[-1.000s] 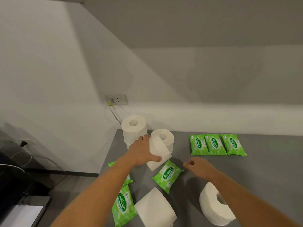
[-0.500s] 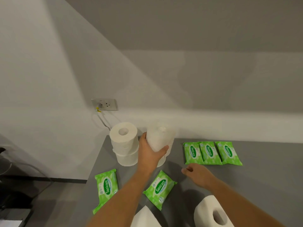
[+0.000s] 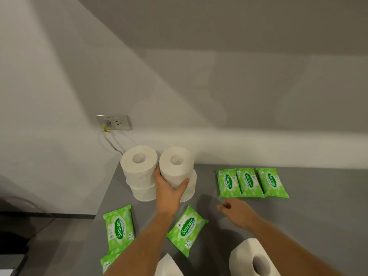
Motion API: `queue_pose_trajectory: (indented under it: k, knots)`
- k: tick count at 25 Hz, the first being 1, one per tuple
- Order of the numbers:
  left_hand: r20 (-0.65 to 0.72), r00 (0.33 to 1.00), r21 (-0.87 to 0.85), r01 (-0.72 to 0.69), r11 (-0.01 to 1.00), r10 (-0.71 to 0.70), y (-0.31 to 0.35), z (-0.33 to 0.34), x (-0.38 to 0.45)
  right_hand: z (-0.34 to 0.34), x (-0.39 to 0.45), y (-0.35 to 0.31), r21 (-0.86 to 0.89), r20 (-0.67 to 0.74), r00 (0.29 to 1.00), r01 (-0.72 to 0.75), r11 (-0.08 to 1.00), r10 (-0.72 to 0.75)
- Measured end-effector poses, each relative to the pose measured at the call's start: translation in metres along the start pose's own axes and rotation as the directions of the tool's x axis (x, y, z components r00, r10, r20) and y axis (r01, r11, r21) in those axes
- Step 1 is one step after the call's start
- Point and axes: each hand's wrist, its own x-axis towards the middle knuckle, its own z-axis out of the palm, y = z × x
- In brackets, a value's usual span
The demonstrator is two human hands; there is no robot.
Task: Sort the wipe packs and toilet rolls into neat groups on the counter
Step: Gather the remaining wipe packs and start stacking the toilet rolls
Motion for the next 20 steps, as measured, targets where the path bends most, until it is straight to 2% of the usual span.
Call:
queue_pose_trajectory:
  k: [7,11,14,17,20]
  knots:
    - [0.205,0.979,0.106,-0.015,0.994,-0.007,0.002,-0.028,-0.003,0.005,-0.009,-0.013,0.018,0.0,1.0,0.02,1.0,-0.02]
    - [0.289,0.949,0.261,0.049,0.964,-0.127,-0.003,-0.046,-0.023,0.01,-0.022,-0.024,0.042,-0.001,1.0,0.029,0.999,-0.029]
    - [0.304,0.929,0.448,0.058,0.892,-0.213,-0.017,-0.05,-0.04,0.017,-0.033,-0.027,0.053,0.021,0.999,0.035,0.998,-0.036]
    - [0.369,0.841,0.546,0.15,0.824,-0.397,-0.029,-0.046,-0.055,0.022,-0.043,-0.025,0.06,0.026,0.999,0.035,0.998,-0.037]
    - [0.382,0.799,0.638,0.136,0.758,-0.465,-0.037,-0.039,-0.068,0.025,-0.05,-0.022,0.057,0.022,0.999,0.036,0.998,-0.037]
